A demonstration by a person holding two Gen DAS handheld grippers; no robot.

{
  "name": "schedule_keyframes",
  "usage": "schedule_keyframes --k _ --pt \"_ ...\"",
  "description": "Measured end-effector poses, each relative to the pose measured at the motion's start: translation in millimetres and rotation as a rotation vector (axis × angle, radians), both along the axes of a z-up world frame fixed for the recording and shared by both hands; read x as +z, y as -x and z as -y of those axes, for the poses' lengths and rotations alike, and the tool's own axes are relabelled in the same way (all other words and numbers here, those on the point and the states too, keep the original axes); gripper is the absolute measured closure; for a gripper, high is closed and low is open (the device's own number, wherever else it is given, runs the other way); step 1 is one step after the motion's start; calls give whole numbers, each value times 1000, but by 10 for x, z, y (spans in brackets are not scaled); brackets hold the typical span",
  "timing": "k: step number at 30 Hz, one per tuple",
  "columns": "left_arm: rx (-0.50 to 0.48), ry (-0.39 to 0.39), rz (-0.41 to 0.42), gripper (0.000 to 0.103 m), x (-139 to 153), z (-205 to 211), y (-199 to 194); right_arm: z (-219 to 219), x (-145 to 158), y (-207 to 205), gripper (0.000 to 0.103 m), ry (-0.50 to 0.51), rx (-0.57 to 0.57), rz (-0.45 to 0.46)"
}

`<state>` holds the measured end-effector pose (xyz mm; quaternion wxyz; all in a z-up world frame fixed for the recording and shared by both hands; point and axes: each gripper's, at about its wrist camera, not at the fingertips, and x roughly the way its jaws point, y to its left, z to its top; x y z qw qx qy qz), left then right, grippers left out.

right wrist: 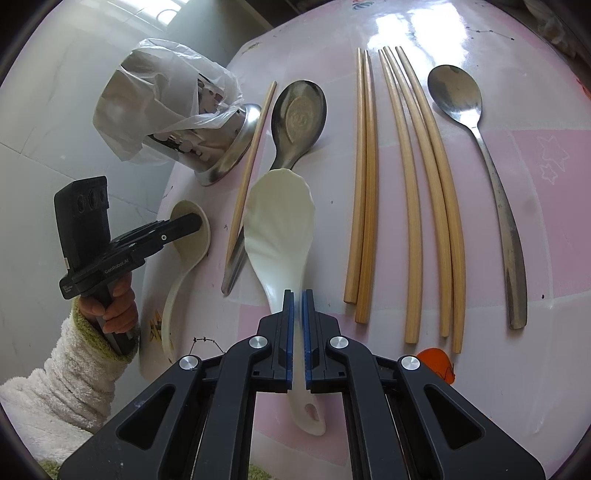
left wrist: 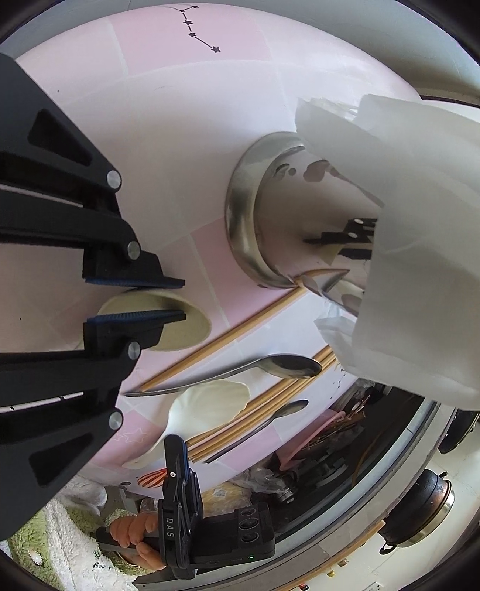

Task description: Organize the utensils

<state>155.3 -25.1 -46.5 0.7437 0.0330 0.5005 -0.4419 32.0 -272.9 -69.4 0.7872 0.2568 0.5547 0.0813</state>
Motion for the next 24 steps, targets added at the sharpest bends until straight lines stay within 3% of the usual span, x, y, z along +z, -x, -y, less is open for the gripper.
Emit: schedule_keyframes --k 12,15,19,24 --pt "69 -28 60 97 65 -94 227 -11 -7 31 100 -3 18 -22" --pt "91 -30 66 97 80 -148 273 -38 29 19 95 25 55 -20" --pt "122 -30 63 97 64 -214 304 -79 132 -67 71 104 83 23" --pt "144 -36 62 96 43 -259 322 -114 271 -281 69 167 128 93"
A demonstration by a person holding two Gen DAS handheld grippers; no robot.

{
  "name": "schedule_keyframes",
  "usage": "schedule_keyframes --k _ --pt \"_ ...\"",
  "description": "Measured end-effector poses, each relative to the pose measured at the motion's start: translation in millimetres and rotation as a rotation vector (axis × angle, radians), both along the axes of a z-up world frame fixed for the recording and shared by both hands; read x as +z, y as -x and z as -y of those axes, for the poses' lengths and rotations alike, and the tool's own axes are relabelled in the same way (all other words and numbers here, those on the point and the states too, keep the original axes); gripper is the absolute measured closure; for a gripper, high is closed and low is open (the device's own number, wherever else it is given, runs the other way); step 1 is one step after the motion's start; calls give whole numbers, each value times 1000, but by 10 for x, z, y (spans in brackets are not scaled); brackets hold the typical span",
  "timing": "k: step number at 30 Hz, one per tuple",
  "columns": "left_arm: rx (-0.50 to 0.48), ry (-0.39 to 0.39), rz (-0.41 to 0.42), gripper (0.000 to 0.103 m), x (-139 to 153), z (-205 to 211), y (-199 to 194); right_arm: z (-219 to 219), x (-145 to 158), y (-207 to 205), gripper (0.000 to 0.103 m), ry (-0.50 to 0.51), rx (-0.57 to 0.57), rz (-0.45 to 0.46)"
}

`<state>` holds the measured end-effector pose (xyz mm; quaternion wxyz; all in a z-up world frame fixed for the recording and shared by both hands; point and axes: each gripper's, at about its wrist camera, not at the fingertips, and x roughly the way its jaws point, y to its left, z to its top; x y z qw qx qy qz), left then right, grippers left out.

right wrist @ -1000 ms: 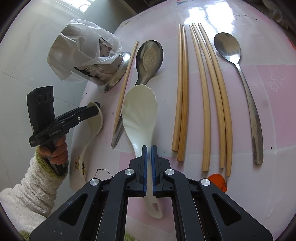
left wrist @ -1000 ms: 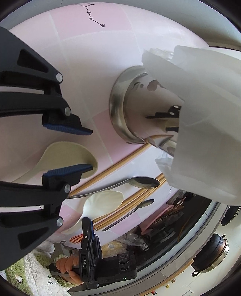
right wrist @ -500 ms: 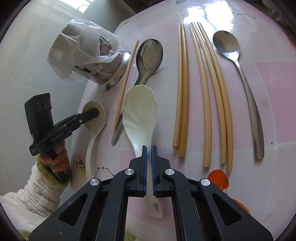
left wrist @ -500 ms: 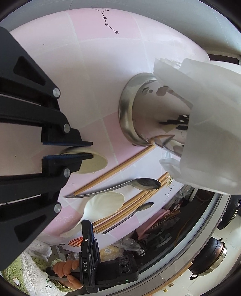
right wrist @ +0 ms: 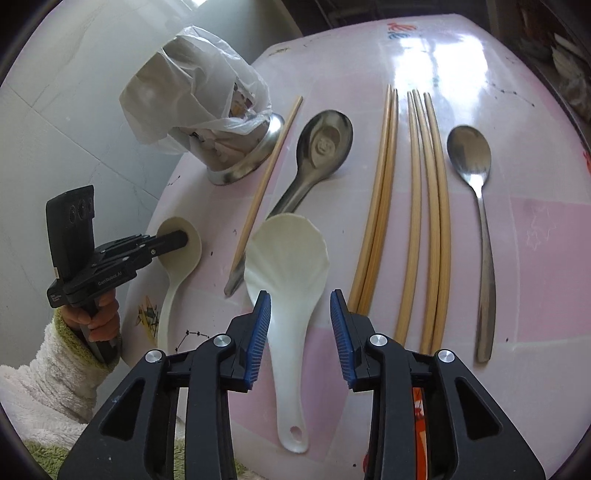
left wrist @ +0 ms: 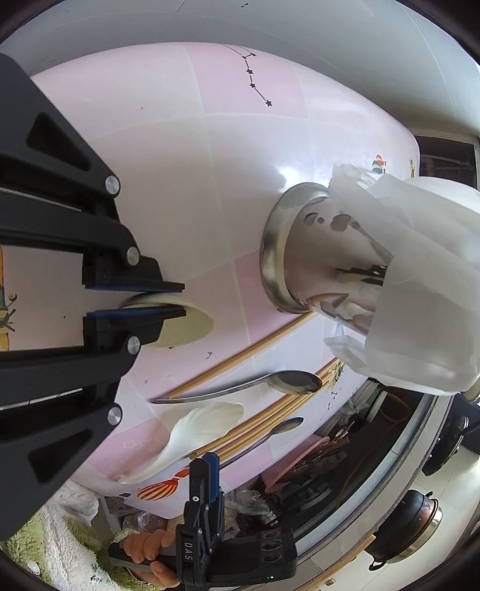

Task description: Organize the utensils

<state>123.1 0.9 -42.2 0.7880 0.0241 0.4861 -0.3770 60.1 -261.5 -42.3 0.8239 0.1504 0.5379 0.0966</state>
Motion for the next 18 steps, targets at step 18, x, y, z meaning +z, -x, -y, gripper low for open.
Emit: schedule_keyframes --k 18 --pt "14 0 1 96 -25 -20 11 -21 -260 -616 68 -41 186 5"
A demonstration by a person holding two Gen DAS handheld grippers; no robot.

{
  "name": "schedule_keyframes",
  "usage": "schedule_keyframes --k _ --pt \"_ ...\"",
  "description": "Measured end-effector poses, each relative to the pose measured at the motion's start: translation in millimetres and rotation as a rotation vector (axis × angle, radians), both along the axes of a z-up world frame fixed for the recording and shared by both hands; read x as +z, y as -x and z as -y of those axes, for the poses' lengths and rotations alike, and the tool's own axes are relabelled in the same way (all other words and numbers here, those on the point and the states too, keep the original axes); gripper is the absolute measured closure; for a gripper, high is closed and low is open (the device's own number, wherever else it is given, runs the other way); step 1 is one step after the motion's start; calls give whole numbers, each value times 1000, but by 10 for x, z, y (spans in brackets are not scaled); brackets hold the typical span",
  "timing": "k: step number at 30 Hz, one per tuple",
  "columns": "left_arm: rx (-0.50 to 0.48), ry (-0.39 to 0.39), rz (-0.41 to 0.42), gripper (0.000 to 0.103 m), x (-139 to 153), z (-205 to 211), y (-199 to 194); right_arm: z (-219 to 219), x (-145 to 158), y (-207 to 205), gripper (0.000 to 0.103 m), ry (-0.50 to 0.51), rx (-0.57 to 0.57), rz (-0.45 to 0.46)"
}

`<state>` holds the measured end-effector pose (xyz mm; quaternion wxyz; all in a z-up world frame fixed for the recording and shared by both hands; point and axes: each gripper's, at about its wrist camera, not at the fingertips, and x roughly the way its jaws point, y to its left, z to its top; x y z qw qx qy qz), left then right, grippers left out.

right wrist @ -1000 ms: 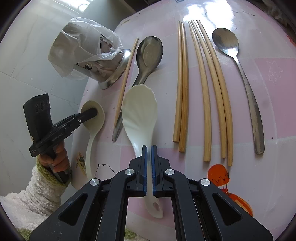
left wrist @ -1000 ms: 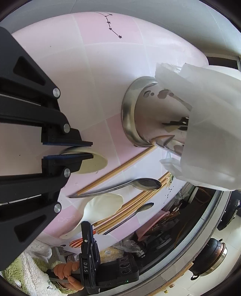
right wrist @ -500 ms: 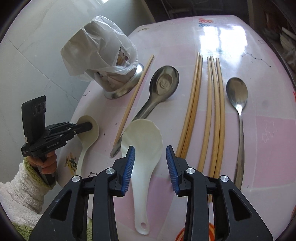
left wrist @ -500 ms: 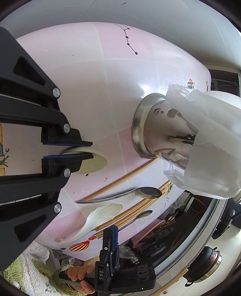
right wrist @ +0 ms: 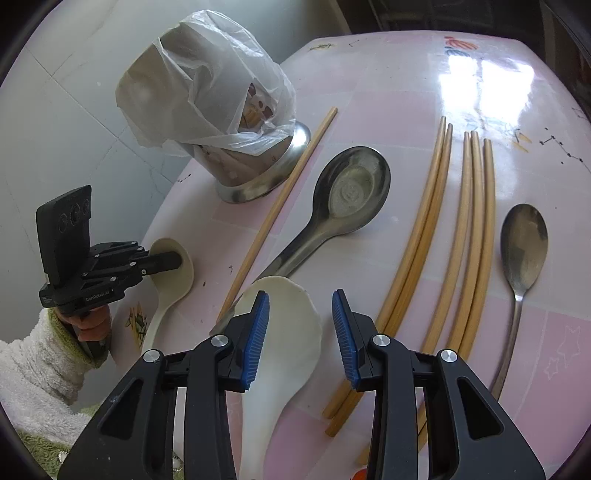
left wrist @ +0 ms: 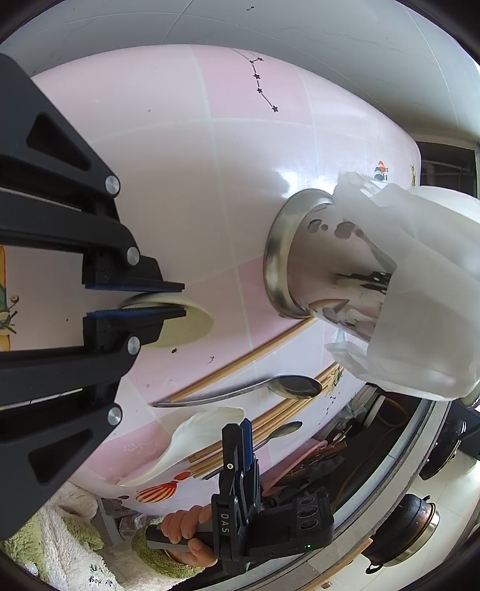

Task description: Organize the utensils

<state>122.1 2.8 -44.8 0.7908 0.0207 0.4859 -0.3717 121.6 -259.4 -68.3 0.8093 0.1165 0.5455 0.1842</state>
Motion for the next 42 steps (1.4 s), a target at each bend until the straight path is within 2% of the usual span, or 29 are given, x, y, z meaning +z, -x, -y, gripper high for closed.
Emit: schedule_keyframes --k 3,7,10,14,20,25,26,28,35,42 --pt "-2 2 0 96 -1 1 -4 10 -30 -19 72 -21 14 1" --pt "1 4 -1 96 -1 2 -7 20 -17 16 86 -23 29 -4" --pt "2 5 -1 96 -2 2 -6 -14 -22 28 90 -15 40 -3" --pt "2 5 -2 96 -1 2 -7 -42 -11 46 90 -12 53 -7" --pt "3 6 -3 96 -5 0 -6 -39 -6 26 80 -48 72 -15" --pt "6 8 -3 96 -8 -6 -14 -92 -7 3 79 -42 113 -7" --pt "7 8 -3 96 -8 -7 -15 -105 -5 -2 80 -33 117 -4" --pt "8 7 -2 96 -8 -10 -15 -118 -14 -3 89 -15 127 -2" --pt "15 6 1 96 -7 -23 -26 -112 -6 62 96 -41 133 11" --pt "23 -2 15 96 11 -15 4 -60 144 154 103 -83 58 34"
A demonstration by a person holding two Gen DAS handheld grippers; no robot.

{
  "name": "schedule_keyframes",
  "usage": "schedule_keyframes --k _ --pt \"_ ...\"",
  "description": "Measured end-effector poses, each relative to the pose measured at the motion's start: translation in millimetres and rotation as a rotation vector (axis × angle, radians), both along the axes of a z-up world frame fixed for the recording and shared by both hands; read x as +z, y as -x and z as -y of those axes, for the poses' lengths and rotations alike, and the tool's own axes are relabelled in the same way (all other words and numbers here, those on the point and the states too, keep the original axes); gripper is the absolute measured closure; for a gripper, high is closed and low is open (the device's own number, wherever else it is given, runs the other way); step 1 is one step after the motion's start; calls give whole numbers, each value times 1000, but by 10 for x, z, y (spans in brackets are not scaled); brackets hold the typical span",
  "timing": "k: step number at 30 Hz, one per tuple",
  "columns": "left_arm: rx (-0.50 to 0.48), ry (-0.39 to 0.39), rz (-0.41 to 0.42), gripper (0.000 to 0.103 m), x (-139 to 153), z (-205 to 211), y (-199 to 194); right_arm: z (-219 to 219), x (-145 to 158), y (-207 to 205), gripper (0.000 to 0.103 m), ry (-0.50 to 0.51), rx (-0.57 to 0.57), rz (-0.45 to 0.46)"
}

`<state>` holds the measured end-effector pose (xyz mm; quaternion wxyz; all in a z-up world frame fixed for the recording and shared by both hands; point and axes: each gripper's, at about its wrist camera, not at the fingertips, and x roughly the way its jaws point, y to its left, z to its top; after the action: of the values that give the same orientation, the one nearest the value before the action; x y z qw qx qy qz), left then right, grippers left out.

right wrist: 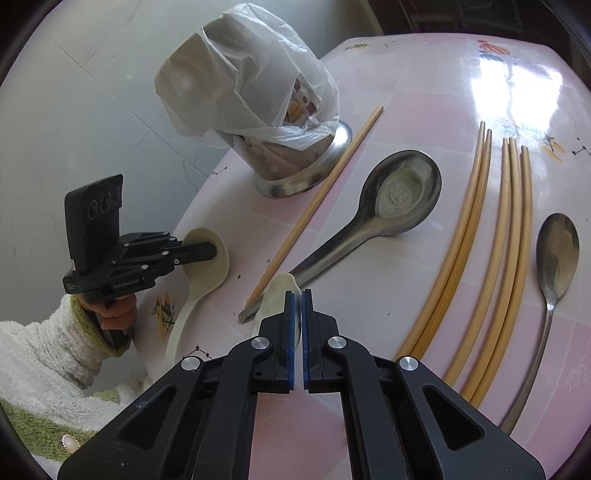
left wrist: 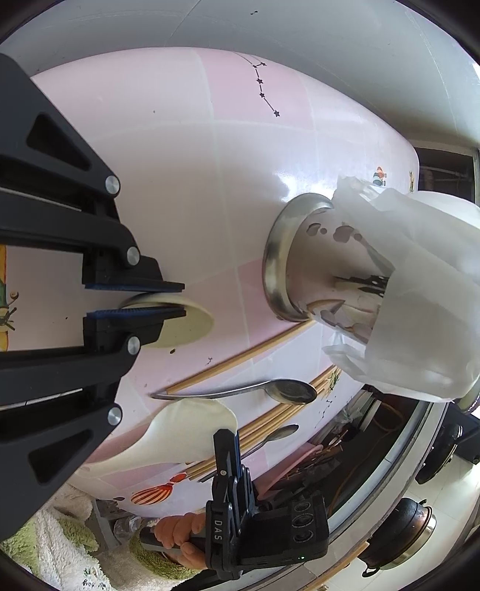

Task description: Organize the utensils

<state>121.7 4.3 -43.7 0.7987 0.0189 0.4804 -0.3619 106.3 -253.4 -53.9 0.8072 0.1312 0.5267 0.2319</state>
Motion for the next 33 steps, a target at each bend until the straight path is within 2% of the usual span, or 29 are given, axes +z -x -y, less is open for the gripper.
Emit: schedule_keyframes --k 9,17,25,28,33 --pt "33 4 57 97 165 -36 118 62 313 170 103 31 -127 77" --pt "89 38 155 97 600 -208 288 190 690 414 103 24 -217 197" --pt "161 82 307 97 1326 -361 317 283 928 464 103 -14 -274 283" --pt "204 107 398 97 1704 -382 260 332 974 471 103 -34 -288 302" --pt "295 195 566 97 2335 -370 137 346 974 486 103 -49 -287 303"
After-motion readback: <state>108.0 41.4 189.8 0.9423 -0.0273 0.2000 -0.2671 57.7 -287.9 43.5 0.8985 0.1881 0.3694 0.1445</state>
